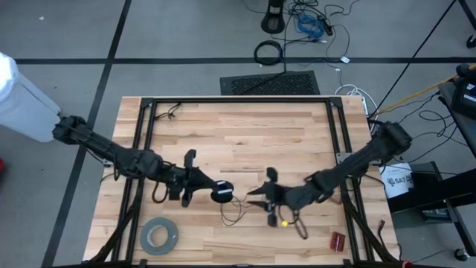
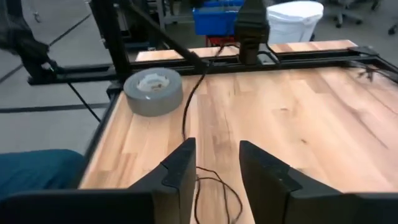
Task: Coil cords
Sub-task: Uncoil the black wire from the spool
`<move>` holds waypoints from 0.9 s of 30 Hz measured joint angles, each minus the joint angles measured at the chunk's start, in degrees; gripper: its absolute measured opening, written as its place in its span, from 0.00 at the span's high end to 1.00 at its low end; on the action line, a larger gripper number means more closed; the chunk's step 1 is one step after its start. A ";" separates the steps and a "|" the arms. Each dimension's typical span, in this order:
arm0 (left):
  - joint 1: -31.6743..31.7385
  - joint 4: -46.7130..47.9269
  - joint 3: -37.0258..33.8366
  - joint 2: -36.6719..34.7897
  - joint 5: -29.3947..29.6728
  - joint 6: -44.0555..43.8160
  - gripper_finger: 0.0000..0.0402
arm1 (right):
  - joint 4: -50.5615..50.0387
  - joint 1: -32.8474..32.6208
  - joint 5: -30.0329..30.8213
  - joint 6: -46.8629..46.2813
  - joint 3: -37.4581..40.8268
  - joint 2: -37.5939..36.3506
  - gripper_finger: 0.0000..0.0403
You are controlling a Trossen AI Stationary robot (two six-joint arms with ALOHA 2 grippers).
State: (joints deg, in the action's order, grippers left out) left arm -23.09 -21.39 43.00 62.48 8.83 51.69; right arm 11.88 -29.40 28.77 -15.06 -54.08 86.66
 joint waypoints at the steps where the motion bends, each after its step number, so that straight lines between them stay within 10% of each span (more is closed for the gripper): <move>1: -0.47 -0.07 0.00 -0.09 0.41 1.07 1.00 | 2.82 0.04 0.07 1.54 0.01 2.12 0.71; 16: -1.82 -0.33 -0.02 -0.09 3.77 6.15 1.00 | 28.64 4.33 -0.93 2.21 -0.03 14.97 0.51; 27: -2.17 -0.35 -0.02 -0.07 3.76 6.25 1.00 | 30.87 5.06 1.15 2.20 -0.03 15.40 0.94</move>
State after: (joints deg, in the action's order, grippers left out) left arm -25.26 -21.74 42.98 62.41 12.58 57.94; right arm 42.75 -24.34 29.93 -12.87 -54.11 102.06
